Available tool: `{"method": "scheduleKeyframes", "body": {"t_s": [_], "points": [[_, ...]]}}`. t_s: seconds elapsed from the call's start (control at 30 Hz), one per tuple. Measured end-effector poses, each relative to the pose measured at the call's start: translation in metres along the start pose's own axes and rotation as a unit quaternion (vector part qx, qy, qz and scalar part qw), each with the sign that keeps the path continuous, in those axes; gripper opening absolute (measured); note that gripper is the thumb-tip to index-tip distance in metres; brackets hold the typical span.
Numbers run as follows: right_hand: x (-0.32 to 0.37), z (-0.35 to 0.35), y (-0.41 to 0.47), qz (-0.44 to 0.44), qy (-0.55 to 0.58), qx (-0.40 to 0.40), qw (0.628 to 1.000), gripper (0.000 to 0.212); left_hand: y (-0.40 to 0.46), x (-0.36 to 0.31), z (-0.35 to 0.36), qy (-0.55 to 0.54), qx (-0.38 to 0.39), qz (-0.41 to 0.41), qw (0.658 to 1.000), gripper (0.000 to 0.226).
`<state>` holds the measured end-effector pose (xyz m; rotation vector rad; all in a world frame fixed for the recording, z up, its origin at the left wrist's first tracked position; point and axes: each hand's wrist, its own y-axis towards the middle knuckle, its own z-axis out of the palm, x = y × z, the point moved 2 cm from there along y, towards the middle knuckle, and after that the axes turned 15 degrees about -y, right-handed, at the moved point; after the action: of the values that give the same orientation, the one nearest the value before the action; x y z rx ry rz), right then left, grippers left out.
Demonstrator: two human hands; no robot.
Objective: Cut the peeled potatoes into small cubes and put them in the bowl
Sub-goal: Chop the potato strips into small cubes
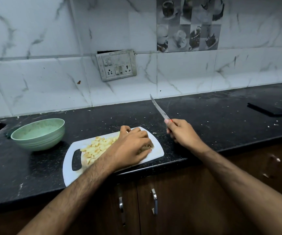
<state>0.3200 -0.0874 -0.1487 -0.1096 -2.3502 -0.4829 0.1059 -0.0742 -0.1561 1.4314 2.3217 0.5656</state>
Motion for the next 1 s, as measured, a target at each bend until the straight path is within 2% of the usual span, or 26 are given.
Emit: {"method": "scheduleKeyframes", "body": {"t_s": [0.2,0.27,0.33,0.37,0.43,0.47,0.6,0.67,0.9,1.0], "points": [[-0.005,0.015,0.007,-0.017,-0.030,-0.011,0.999,0.046,-0.013,0.007,-0.008,0.015,-0.054,0.010,0.998,0.024],[-0.006,0.015,0.007,-0.021,-0.029,-0.011,0.999,0.047,-0.015,0.009,-0.008,0.007,-0.069,-0.011,0.998,0.034],[-0.007,0.016,0.007,-0.021,-0.027,-0.011,0.999,0.047,-0.013,0.011,-0.010,-0.045,-0.085,-0.057,0.994,0.044],[-0.006,0.016,0.007,-0.021,-0.025,-0.008,0.999,0.047,-0.011,0.014,-0.011,-0.071,-0.093,-0.079,0.990,0.043],[-0.005,0.015,0.007,-0.020,-0.010,0.001,1.000,0.048,-0.004,0.018,-0.017,-0.069,-0.103,-0.104,0.987,0.024],[-0.005,0.013,0.006,-0.019,0.001,0.009,1.000,0.047,0.000,0.019,-0.020,-0.043,-0.090,-0.103,0.990,0.018],[-0.002,0.002,-0.003,-0.013,0.018,0.051,0.998,0.046,0.016,0.018,-0.025,0.069,0.044,-0.080,0.993,0.024],[-0.001,-0.005,-0.008,-0.010,0.009,0.073,0.997,0.047,0.023,0.018,-0.022,0.099,0.080,-0.072,0.989,0.022],[0.005,-0.031,-0.035,-0.005,-0.032,0.129,0.991,0.047,0.032,0.022,-0.016,0.085,0.084,-0.085,0.989,0.013],[0.011,-0.040,-0.046,-0.011,-0.117,0.134,0.984,0.046,0.034,0.023,-0.016,0.062,0.075,-0.099,0.990,0.009]]}}
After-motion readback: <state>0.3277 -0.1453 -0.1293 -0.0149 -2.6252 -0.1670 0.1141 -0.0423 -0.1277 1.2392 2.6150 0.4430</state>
